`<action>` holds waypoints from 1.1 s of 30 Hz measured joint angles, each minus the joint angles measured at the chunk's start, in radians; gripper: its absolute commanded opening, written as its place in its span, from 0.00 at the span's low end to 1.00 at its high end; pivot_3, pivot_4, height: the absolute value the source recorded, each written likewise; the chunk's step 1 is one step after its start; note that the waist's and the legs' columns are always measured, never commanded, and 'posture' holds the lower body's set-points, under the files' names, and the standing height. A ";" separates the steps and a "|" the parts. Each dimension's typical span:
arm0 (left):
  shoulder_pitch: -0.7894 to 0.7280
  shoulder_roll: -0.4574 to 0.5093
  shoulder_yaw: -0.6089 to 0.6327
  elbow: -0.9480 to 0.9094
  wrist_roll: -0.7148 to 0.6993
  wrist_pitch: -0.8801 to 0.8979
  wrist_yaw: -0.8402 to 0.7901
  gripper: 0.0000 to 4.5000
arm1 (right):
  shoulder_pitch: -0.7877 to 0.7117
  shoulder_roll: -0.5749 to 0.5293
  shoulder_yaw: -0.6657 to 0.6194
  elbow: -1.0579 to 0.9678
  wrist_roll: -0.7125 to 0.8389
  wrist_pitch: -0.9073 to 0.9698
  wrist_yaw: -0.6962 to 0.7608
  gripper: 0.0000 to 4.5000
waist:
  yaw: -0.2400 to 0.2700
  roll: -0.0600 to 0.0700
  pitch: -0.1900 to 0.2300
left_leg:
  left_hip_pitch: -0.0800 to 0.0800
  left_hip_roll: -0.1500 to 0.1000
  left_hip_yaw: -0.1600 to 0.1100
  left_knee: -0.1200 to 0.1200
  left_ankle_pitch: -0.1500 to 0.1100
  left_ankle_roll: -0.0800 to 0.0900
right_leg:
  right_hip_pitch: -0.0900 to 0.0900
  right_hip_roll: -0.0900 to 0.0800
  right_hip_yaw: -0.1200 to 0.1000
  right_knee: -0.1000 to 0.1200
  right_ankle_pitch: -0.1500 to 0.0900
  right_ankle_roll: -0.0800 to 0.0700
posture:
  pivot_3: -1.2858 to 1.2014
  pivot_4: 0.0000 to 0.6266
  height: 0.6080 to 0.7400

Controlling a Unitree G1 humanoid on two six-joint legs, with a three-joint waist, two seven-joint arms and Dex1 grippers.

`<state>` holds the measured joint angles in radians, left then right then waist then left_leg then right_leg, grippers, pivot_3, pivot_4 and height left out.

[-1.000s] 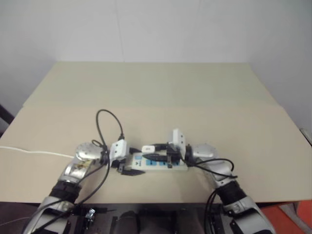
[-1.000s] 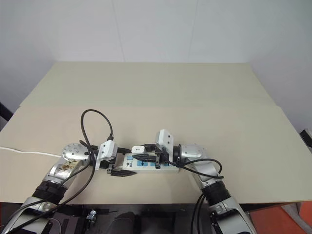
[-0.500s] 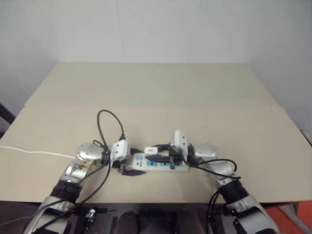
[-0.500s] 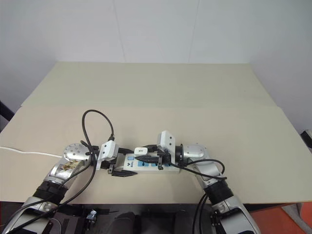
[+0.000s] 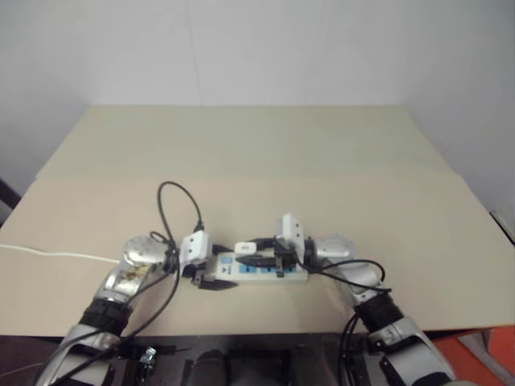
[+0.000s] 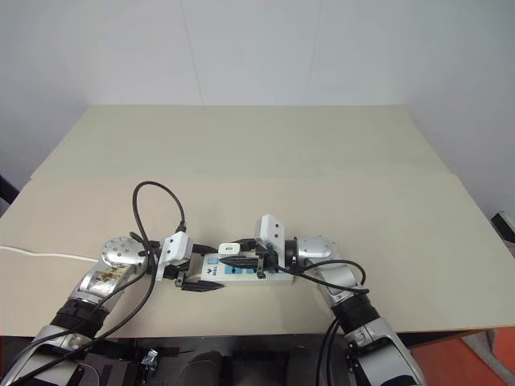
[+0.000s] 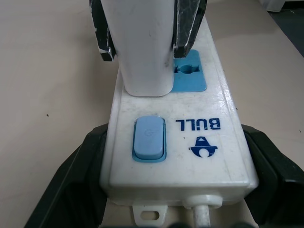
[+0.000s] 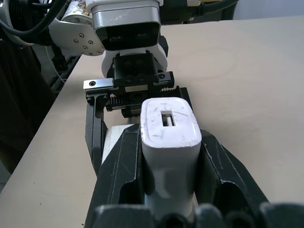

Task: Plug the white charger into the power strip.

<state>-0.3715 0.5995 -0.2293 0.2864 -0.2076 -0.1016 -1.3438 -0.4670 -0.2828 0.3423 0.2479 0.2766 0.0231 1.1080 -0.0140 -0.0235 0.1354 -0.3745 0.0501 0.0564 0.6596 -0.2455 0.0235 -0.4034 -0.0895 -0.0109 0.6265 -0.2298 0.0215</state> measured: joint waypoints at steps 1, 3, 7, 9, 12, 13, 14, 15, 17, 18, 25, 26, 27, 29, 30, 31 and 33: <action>0.001 0.000 0.000 -0.002 0.000 0.000 0.001 0.74 | 0.003 -0.001 -0.001 -0.001 0.000 0.000 0.001 0.25 | 0.000 0.000 0.000 | 0.000 0.000 0.000 0.000 0.000 0.000 | 0.000 0.000 0.000 0.000 0.000 0.000 | 0.52 0.24 1.00; 0.003 0.000 0.000 -0.005 -0.001 0.000 0.002 0.74 | 0.011 -0.005 -0.001 -0.002 0.000 0.000 0.003 0.25 | 0.001 0.000 0.000 | 0.000 0.000 0.000 0.000 0.000 0.000 | 0.000 0.000 0.000 0.000 0.001 -0.001 | 0.52 0.24 1.00; 0.004 0.000 -0.003 -0.012 -0.001 0.002 0.006 0.74 | 0.021 -0.015 -0.001 -0.012 0.001 -0.006 0.005 0.25 | 0.001 0.000 0.000 | -0.001 0.000 0.000 0.000 0.000 0.000 | -0.001 0.000 0.000 -0.001 0.001 -0.002 | 0.52 0.24 1.00; 0.004 0.000 -0.003 -0.013 -0.001 0.003 0.007 0.74 | 0.024 -0.019 -0.001 -0.014 0.001 -0.009 0.005 0.25 | 0.001 0.000 0.000 | -0.001 0.000 0.000 0.000 0.000 0.000 | -0.001 0.000 0.000 -0.001 0.001 -0.002 | 0.52 0.24 1.00; 0.004 -0.001 -0.004 -0.013 -0.001 0.003 0.007 0.74 | 0.027 -0.024 -0.001 -0.014 0.001 -0.016 0.004 0.25 | 0.001 0.000 0.000 | -0.001 0.000 0.000 0.000 0.000 0.000 | -0.001 0.000 0.000 -0.001 0.001 -0.001 | 0.52 0.24 1.00; 0.004 -0.001 -0.004 -0.013 -0.001 0.003 0.007 0.74 | 0.027 -0.025 -0.001 -0.014 0.001 -0.018 0.004 0.25 | 0.001 0.000 0.000 | -0.001 0.000 0.000 0.000 0.000 0.000 | -0.001 0.000 0.000 -0.001 0.001 -0.001 | 0.52 0.24 1.00; 0.004 -0.001 -0.004 -0.013 -0.001 0.003 0.008 0.74 | 0.028 -0.027 -0.001 -0.014 0.001 -0.020 0.005 0.25 | 0.001 0.000 0.000 | -0.001 0.000 0.000 0.000 0.000 0.000 | -0.001 0.000 0.000 -0.001 0.000 -0.001 | 0.52 0.24 1.00; 0.004 -0.001 -0.005 -0.014 -0.001 0.003 0.008 0.74 | 0.028 -0.029 -0.001 -0.014 0.001 -0.022 0.005 0.25 | 0.002 0.000 0.000 | -0.001 0.000 0.000 0.000 0.000 0.000 | -0.001 0.000 0.000 -0.002 0.000 -0.001 | 0.52 0.24 1.00; 0.004 -0.002 -0.006 -0.014 -0.002 0.003 0.009 0.74 | 0.028 -0.031 0.000 -0.014 0.001 -0.026 0.006 0.25 | 0.002 0.000 0.000 | -0.001 0.000 0.000 0.000 0.000 0.000 | 0.000 -0.001 0.000 -0.002 0.000 -0.001 | 0.52 0.24 1.00; 0.004 -0.001 -0.007 -0.014 -0.002 0.003 0.009 0.74 | 0.028 -0.031 0.000 -0.014 0.001 -0.026 0.006 0.25 | 0.002 0.000 0.000 | -0.001 0.000 0.001 0.000 0.000 0.000 | 0.000 -0.001 0.000 -0.002 0.000 -0.001 | 0.52 0.24 1.00; 0.004 -0.001 -0.007 -0.014 -0.002 0.005 0.009 0.74 | 0.028 -0.032 0.003 -0.014 0.001 -0.026 0.004 0.25 | 0.002 0.000 0.000 | -0.001 0.000 0.000 0.000 0.000 -0.001 | 0.000 -0.001 0.000 -0.002 0.000 -0.001 | 0.52 0.24 1.00; 0.004 -0.001 -0.007 -0.014 -0.002 0.005 0.010 0.74 | 0.028 -0.033 0.003 -0.014 0.001 -0.027 0.004 0.25 | 0.002 0.000 0.000 | -0.001 0.000 0.000 0.000 0.000 -0.001 | 0.000 -0.001 0.000 -0.002 0.000 -0.001 | 0.52 0.24 1.00; 0.004 -0.001 -0.007 -0.014 -0.002 0.005 0.010 0.74 | 0.028 -0.034 0.004 -0.014 0.001 -0.027 0.004 0.25 | 0.002 0.000 0.000 | -0.001 0.000 0.000 0.000 0.000 -0.001 | 0.000 -0.001 0.000 -0.002 0.000 -0.001 | 0.52 0.24 1.00; 0.004 -0.001 -0.007 -0.014 -0.002 0.005 0.010 0.74 | 0.027 -0.035 0.004 -0.014 0.001 -0.028 0.004 0.25 | 0.002 0.000 0.000 | -0.001 0.000 0.001 0.000 0.000 -0.001 | 0.000 -0.001 0.000 -0.002 0.000 -0.001 | 0.52 0.24 1.00; 0.004 -0.001 -0.007 -0.014 -0.002 0.005 0.010 0.74 | 0.027 -0.035 0.004 -0.014 0.001 -0.028 0.004 0.25 | 0.002 0.000 0.000 | -0.001 0.000 0.000 0.000 0.000 -0.001 | 0.000 -0.001 0.000 -0.002 0.000 -0.001 | 0.52 0.24 1.00; 0.004 -0.001 -0.007 -0.014 -0.002 0.005 0.010 0.74 | 0.026 -0.035 0.004 -0.014 0.001 -0.028 0.004 0.25 | 0.002 0.000 0.000 | -0.001 0.000 0.000 0.000 0.000 -0.001 | 0.000 -0.001 0.000 -0.002 0.000 -0.001 | 0.52 0.24 1.00; 0.004 -0.002 -0.007 -0.014 -0.002 0.005 0.010 0.74 | 0.024 -0.036 0.006 -0.014 0.001 -0.028 0.004 0.25 | 0.002 0.000 0.000 | -0.001 0.000 0.000 0.000 0.000 -0.001 | 0.000 -0.001 0.000 -0.002 0.000 -0.001 | 0.52 0.24 1.00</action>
<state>-0.3678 0.5980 -0.2364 0.2720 -0.2097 -0.0970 -1.3337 -0.4433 -0.3189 0.3485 0.2340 0.2778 -0.0050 1.1122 -0.0119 -0.0237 0.1352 -0.3757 0.0499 0.0569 0.6592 -0.2459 0.0230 -0.4039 -0.0902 -0.0109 0.6247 -0.2297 0.0210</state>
